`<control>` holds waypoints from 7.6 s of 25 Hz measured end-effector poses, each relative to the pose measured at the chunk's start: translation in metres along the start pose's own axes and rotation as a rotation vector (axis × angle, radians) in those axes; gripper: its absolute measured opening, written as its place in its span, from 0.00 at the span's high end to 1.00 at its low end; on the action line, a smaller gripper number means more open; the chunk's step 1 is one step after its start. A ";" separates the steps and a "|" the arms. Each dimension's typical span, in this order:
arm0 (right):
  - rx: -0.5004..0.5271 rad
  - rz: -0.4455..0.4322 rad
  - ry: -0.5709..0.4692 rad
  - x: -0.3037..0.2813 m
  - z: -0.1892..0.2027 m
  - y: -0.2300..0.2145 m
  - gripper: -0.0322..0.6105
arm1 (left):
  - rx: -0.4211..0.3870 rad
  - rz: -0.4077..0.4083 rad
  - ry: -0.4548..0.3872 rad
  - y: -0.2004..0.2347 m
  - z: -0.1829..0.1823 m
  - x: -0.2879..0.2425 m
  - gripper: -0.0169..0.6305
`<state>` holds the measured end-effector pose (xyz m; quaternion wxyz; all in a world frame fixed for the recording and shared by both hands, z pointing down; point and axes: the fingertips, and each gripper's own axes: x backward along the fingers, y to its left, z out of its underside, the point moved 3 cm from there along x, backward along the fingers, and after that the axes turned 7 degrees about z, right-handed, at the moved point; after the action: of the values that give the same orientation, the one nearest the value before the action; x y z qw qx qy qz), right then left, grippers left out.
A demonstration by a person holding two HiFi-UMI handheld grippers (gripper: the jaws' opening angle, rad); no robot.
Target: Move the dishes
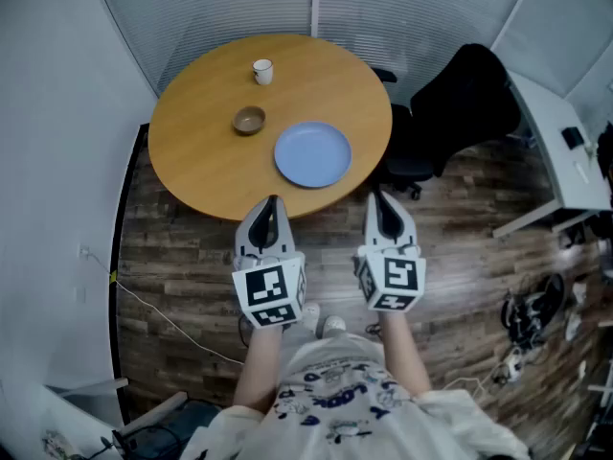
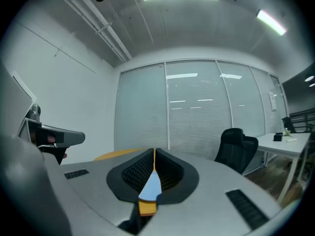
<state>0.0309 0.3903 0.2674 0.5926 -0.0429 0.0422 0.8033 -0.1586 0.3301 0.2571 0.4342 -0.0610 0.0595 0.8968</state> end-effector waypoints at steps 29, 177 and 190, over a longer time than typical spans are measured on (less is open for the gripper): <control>-0.035 0.029 0.057 -0.057 0.030 0.016 0.93 | 0.035 0.032 0.086 0.039 0.029 -0.056 0.97; 0.120 -0.125 0.729 -0.525 0.219 -0.092 0.81 | 0.395 -0.152 0.672 0.152 0.195 -0.494 0.90; 0.162 -0.283 0.547 -0.542 0.143 -0.034 0.63 | 0.391 -0.206 0.521 0.181 0.144 -0.468 0.84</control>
<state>0.2200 -0.0970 0.4736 0.6666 -0.2153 0.2573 0.6656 -0.0212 -0.1200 0.4837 0.4961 -0.2094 0.3326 0.7742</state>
